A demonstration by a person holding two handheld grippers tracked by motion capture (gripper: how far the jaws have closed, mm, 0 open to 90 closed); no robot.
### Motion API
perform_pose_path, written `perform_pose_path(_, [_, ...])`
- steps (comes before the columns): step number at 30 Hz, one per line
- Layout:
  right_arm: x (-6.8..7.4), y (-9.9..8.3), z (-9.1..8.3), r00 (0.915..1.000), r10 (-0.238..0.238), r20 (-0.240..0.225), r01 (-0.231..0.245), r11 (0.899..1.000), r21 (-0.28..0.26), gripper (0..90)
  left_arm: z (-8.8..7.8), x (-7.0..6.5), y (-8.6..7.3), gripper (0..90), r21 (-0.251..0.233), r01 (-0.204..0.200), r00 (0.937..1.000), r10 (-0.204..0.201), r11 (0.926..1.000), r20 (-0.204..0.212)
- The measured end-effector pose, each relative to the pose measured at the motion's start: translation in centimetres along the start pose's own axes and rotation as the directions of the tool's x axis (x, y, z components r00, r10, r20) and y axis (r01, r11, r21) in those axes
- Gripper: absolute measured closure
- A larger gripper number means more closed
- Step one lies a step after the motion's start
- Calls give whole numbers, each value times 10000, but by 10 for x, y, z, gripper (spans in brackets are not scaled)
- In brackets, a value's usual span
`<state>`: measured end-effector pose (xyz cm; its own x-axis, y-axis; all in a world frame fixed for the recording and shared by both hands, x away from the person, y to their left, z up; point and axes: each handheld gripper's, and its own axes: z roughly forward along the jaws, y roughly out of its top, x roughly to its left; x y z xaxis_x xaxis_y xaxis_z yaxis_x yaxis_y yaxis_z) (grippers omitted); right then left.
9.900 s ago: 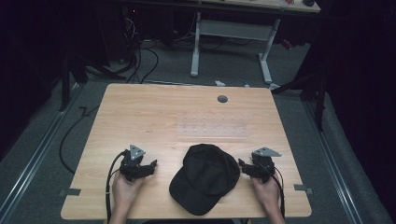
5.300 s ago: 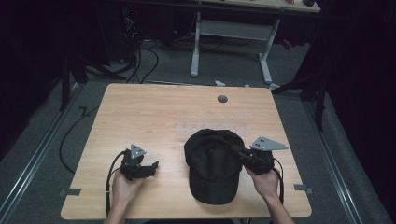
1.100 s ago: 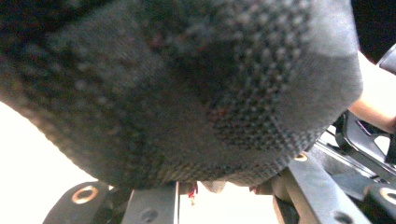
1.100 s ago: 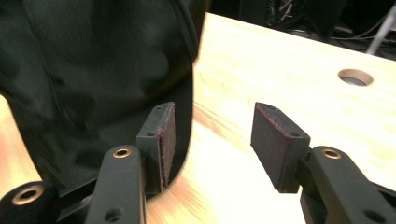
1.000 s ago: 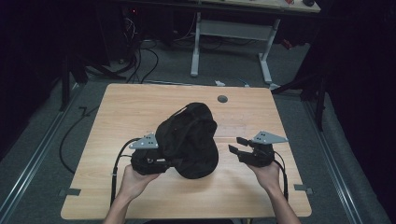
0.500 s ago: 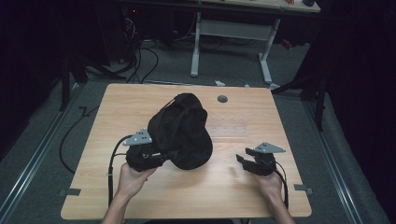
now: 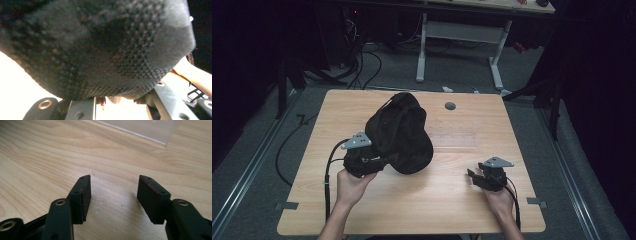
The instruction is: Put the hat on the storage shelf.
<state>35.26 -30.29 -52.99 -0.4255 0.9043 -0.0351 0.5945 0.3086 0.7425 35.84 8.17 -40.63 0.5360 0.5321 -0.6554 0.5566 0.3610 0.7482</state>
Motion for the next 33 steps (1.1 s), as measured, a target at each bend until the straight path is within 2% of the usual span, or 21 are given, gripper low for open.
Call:
perform_pose_path(4, [1,1,1,9997,-9,235,6,9999,136,413,2,1,5,698,-118,-172,9995,169,9998,-254])
perform_pose_path(8, [-2,1,2,9992,382,116,-385,9990,234,391,4,1,10,698,-241,-217,9990,208,9995,-385])
perform_pose_path(15, [-1,1,2,9994,329,116,-331,9991,252,367,9,0,19,698,-467,-270,9982,244,9985,-556])
perform_pose_path(17, [-1,1,2,9989,415,207,-421,9987,300,318,12,-1,23,697,-518,-389,9972,354,9979,-655])
perform_pose_path(19, [-1,1,3,9986,466,238,-474,9984,318,310,13,-1,24,697,-536,-431,9968,394,9976,-693])
perform_pose_path(22, [-1,1,2,9984,503,250,-511,9981,336,308,19,-3,29,698,-589,-728,9931,669,9956,-961])
perform_pose_path(26, [-1,1,2,9985,489,251,-497,9982,333,308,22,-5,32,698,-670,-823,9915,749,9944,-1064])
perform_pose_path(33, [0,1,2,9985,486,249,-494,9982,331,308,29,-5,39,697,-859,-1219,9806,1066,9888,-1645])
